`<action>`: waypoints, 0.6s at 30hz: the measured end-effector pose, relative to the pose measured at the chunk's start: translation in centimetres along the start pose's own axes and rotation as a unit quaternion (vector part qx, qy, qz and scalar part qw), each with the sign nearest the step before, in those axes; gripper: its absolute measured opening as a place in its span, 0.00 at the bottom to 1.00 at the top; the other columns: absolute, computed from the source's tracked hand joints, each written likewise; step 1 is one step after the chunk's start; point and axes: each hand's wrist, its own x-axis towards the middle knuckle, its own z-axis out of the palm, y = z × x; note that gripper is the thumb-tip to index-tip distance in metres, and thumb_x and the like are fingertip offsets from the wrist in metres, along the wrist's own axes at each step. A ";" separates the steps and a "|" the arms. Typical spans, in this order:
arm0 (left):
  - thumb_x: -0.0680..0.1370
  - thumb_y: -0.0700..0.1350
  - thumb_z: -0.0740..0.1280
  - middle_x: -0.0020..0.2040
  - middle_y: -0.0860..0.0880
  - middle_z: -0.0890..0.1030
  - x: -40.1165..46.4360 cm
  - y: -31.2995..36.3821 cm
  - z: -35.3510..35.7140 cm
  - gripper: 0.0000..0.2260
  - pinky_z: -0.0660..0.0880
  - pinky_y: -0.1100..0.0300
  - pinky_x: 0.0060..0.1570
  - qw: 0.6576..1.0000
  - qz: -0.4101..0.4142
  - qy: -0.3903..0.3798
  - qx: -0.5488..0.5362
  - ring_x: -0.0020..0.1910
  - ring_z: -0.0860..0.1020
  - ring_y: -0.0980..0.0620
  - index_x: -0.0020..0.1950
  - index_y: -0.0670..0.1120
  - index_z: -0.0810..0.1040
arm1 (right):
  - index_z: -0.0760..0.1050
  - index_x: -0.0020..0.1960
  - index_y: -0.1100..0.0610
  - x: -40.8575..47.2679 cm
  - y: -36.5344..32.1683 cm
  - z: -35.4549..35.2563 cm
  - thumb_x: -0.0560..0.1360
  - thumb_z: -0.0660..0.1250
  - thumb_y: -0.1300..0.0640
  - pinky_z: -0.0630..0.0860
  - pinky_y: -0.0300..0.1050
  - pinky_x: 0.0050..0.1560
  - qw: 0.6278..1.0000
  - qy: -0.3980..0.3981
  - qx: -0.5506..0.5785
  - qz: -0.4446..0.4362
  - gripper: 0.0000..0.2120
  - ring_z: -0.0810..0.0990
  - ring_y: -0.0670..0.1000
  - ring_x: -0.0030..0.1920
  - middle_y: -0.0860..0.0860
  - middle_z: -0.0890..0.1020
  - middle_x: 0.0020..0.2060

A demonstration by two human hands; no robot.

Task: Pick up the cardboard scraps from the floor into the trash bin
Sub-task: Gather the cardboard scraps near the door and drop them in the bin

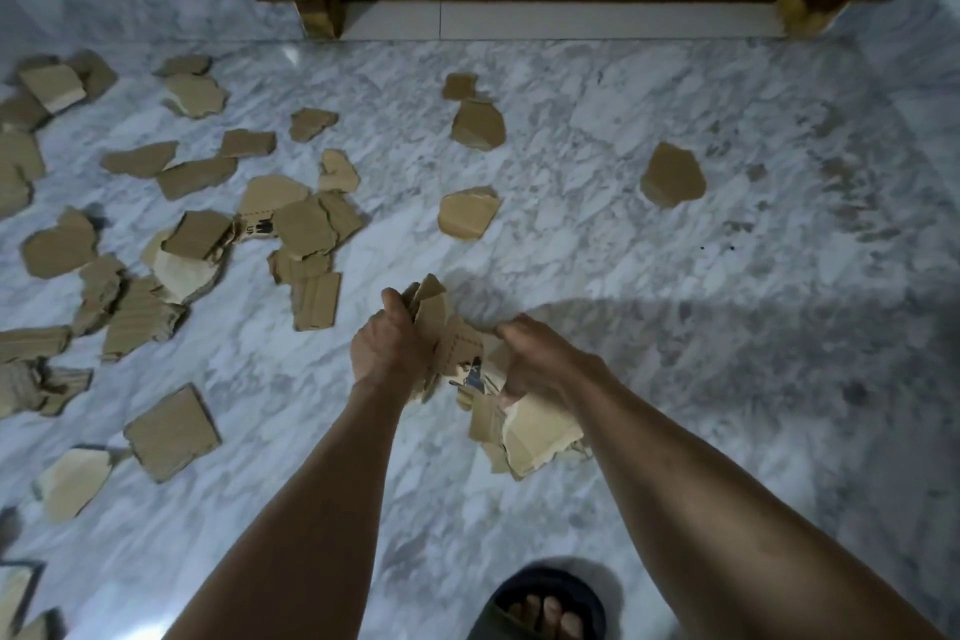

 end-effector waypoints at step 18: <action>0.40 0.50 0.85 0.53 0.48 0.85 5.3 0.7 1.1 0.52 0.82 0.42 0.49 0.894 -0.108 -0.096 -0.424 0.50 0.84 0.44 0.63 0.44 0.74 | 0.82 0.52 0.55 -0.2 9.5 -6.6 0.58 0.84 0.65 0.81 0.54 0.58 0.850 0.133 0.499 0.104 0.24 0.85 0.55 0.51 0.51 0.87 0.46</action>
